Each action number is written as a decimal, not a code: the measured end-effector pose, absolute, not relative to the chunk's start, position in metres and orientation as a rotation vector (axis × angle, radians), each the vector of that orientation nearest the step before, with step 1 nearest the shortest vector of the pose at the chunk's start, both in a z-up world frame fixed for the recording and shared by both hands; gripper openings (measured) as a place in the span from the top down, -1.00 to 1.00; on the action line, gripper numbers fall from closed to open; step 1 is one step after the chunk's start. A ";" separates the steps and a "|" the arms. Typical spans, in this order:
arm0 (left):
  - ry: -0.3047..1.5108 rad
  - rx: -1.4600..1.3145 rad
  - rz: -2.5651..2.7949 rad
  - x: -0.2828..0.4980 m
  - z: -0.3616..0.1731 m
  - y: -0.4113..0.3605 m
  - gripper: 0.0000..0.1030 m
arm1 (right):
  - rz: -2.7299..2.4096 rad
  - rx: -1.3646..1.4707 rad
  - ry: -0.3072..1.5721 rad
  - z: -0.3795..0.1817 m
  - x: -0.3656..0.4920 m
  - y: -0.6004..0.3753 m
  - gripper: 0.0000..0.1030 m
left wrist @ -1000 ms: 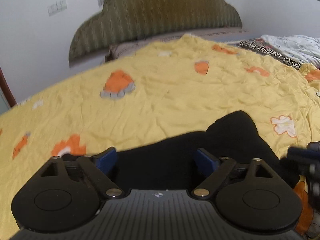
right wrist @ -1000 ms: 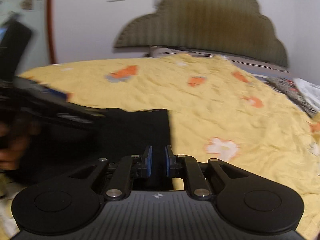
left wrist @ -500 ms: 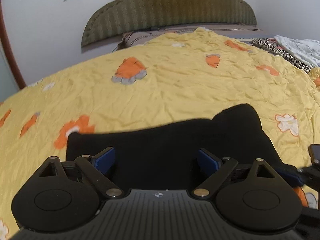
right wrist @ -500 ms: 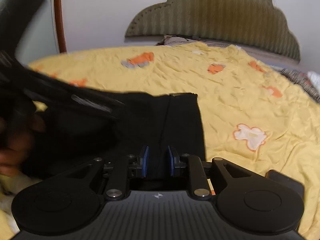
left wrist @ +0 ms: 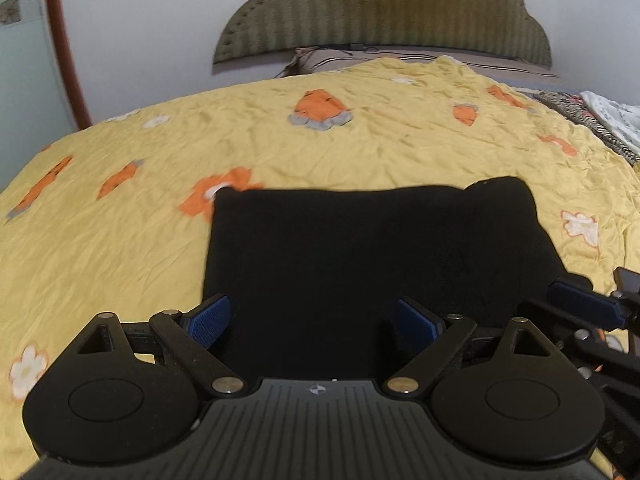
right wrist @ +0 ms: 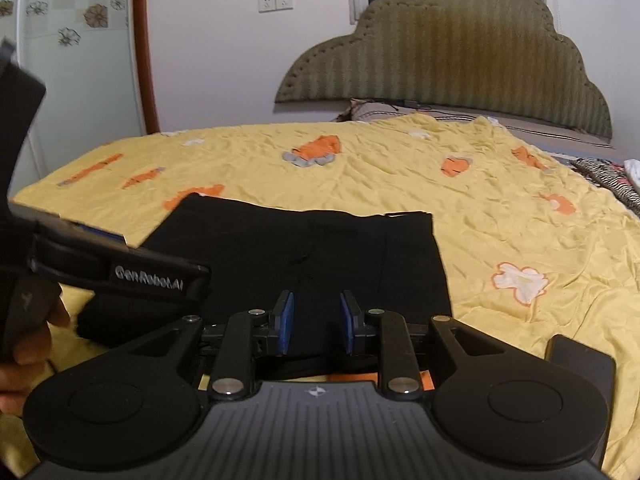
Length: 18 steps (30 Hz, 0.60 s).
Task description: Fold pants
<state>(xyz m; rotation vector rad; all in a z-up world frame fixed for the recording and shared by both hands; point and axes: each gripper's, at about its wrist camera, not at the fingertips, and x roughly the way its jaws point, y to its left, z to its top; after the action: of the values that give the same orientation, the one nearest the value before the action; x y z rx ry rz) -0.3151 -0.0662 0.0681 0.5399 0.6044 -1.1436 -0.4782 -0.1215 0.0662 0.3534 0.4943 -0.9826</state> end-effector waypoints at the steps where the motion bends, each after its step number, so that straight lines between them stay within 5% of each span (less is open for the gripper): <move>1: 0.610 0.535 -1.134 -0.315 0.067 -0.062 -0.79 | -0.976 0.353 0.488 0.067 -0.479 -0.118 0.53; 10: 0.662 0.482 -1.056 -0.312 0.060 -0.033 -0.79 | -0.924 0.359 0.459 0.066 -0.484 -0.100 0.53; 14: 0.662 0.481 -1.056 -0.313 0.062 -0.028 -0.79 | -0.928 0.357 0.442 0.066 -0.488 -0.095 0.04; 18: 0.654 0.491 -1.056 -0.316 0.063 -0.027 -0.79 | -0.931 0.339 0.434 0.069 -0.489 -0.091 -0.01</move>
<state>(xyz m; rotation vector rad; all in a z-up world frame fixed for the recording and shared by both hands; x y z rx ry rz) -0.3160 -0.0270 0.0630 0.4912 0.6536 -1.0565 -0.4894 -0.0907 0.0688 0.3394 0.4336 -0.9308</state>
